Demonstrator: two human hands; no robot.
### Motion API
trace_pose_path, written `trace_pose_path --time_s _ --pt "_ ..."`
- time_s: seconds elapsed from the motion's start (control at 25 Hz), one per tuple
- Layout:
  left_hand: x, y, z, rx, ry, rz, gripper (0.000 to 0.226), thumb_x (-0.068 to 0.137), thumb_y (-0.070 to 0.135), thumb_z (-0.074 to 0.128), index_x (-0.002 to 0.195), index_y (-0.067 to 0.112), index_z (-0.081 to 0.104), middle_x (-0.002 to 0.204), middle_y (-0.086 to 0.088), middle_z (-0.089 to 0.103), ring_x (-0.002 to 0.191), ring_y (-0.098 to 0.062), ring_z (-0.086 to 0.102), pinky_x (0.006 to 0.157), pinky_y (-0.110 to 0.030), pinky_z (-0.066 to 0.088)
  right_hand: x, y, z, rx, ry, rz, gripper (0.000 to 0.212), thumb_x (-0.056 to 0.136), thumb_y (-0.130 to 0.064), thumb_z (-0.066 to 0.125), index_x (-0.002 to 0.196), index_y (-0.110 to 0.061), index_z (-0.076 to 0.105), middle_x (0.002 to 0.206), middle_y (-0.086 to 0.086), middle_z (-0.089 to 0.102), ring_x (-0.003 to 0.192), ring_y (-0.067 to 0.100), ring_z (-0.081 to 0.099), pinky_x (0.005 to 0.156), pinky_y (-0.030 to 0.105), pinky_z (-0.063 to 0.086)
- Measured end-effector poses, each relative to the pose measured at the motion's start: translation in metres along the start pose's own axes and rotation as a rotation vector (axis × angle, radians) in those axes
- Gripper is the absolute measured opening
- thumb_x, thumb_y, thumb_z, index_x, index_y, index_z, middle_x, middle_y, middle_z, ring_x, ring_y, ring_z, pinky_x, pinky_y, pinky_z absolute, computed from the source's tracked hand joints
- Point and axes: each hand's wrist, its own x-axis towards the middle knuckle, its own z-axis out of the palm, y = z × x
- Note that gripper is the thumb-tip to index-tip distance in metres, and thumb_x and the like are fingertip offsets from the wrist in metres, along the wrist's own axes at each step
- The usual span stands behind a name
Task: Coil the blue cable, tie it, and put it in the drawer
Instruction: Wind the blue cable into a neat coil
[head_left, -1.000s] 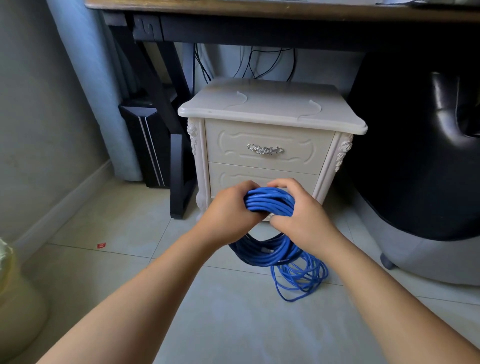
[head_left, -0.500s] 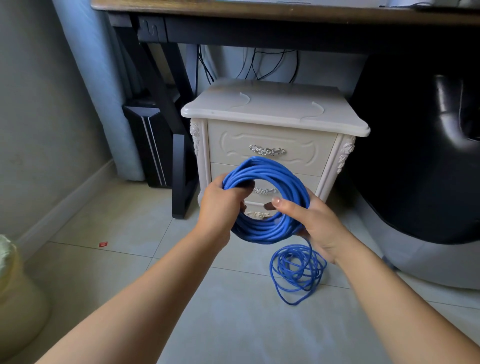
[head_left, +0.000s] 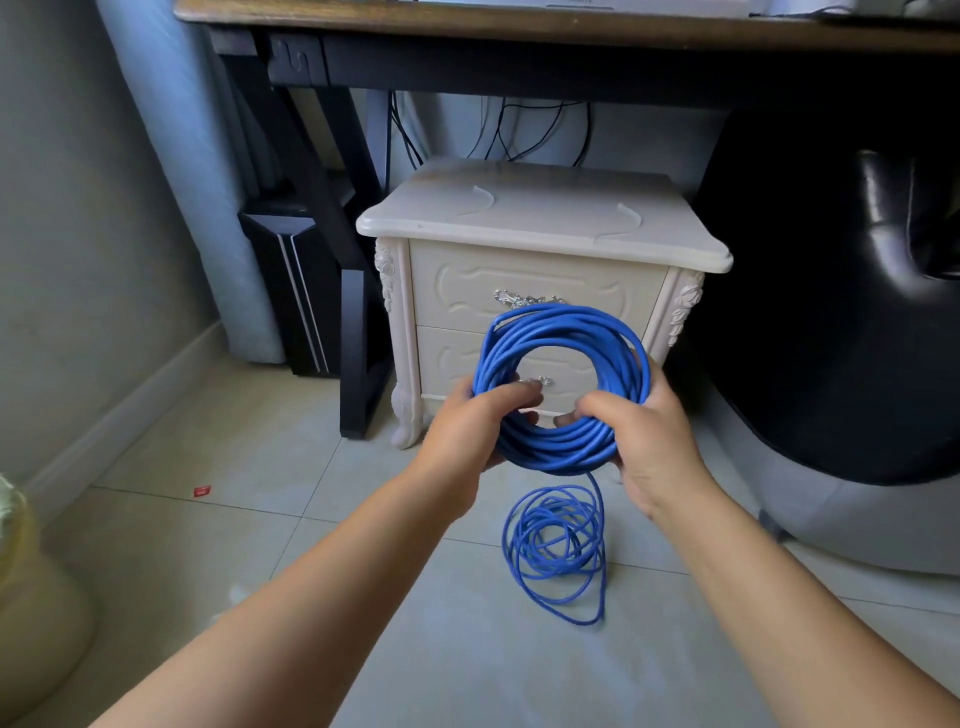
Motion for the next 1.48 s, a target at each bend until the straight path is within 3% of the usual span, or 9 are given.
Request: trace_pose_path --time_s 0.08,0.28,0.4,0.52,0.68,0.8,1.08,1.32,1.48 --pt "0.0 0.007 -0.004 0.11 -0.068 0.092 0.038 0.085 0.015 0.073 0.12 0.017 0.059 0.099 -0.001 0.068 0.092 -0.015 0.065 0.078 -0.026 0.051 0.002 -0.005 -0.006 -0.091 -0.026 -0.047 0.048 0.074 0.018 0.055 0.1 -0.022 0.061 0.077 0.007 0.064 0.065 0.027 0.069 0.05 0.026 0.051" --pt "0.004 0.015 -0.021 0.666 -0.175 0.462 0.079 0.075 0.014 0.083 0.14 0.037 0.044 0.135 0.009 0.051 0.12 -0.004 0.055 0.099 -0.023 0.048 0.0 -0.006 -0.01 -0.552 -0.206 -0.133 0.059 0.062 0.009 0.069 0.097 -0.038 0.064 0.079 -0.015 0.069 0.072 0.007 0.065 0.07 0.027 0.052" --pt "0.001 0.012 -0.023 0.915 -0.247 0.486 0.075 0.073 0.017 0.08 0.137 0.039 0.047 0.118 0.014 0.062 0.1 0.003 0.061 0.088 -0.015 0.049 -0.003 -0.012 -0.008 -0.733 -0.355 -0.173 0.061 0.068 0.003 0.067 0.098 -0.049 0.058 0.088 -0.023 0.068 0.08 -0.001 0.064 0.074 0.018 0.051" --pt "0.0 0.01 -0.024 0.947 -0.183 0.479 0.035 0.079 0.013 0.071 0.11 0.029 0.063 0.08 0.013 0.067 0.068 0.003 0.059 0.063 -0.012 0.046 -0.007 -0.011 -0.004 -0.779 -0.381 -0.215 0.055 0.069 -0.007 0.065 0.106 -0.047 0.058 0.094 -0.016 0.069 0.085 0.009 0.066 0.081 0.032 0.055" --pt "0.002 0.015 -0.022 0.735 -0.087 0.461 0.021 0.081 0.005 0.068 0.082 0.026 0.064 0.059 0.016 0.06 0.056 0.0 0.052 0.058 -0.018 0.043 -0.007 -0.011 -0.002 -0.568 -0.309 -0.184 0.048 0.075 -0.017 0.077 0.11 -0.04 0.055 0.085 -0.004 0.072 0.074 0.016 0.069 0.073 0.03 0.056" --pt "0.003 0.015 -0.024 0.525 -0.04 0.406 0.012 0.084 0.009 0.069 0.093 0.018 0.069 0.073 0.0 0.065 0.067 -0.01 0.057 0.074 -0.039 0.055 -0.004 -0.013 -0.007 -0.352 -0.37 -0.019 0.039 0.077 -0.022 0.079 0.111 -0.028 0.06 0.087 0.002 0.073 0.077 0.025 0.074 0.071 0.038 0.057" --pt "0.007 0.014 -0.019 0.207 0.096 0.282 0.013 0.086 0.005 0.066 0.081 0.016 0.062 0.055 0.007 0.048 0.055 -0.015 0.044 0.065 -0.035 0.048 -0.003 -0.019 -0.01 -0.213 -0.36 0.131 0.046 0.07 -0.036 0.081 0.107 -0.016 0.062 0.099 0.018 0.073 0.083 0.023 0.073 0.055 0.022 0.052" --pt "0.008 0.011 -0.016 -0.02 0.152 0.186 0.009 0.087 0.007 0.065 0.083 0.014 0.061 0.066 -0.003 0.043 0.06 -0.018 0.044 0.064 -0.034 0.05 -0.006 -0.019 -0.011 -0.102 -0.399 0.211 0.052 0.075 -0.045 0.075 0.115 -0.017 0.057 0.108 0.025 0.07 0.089 0.026 0.073 0.067 0.033 0.057" --pt "0.01 0.012 -0.016 -0.118 0.228 0.182 0.007 0.086 0.009 0.065 0.089 0.015 0.063 0.067 0.0 0.047 0.063 -0.017 0.045 0.064 -0.033 0.049 -0.01 -0.015 -0.007 -0.157 -0.449 0.205 0.064 0.068 -0.051 0.076 0.121 -0.027 0.05 0.112 0.013 0.072 0.1 0.032 0.07 0.076 0.046 0.057"
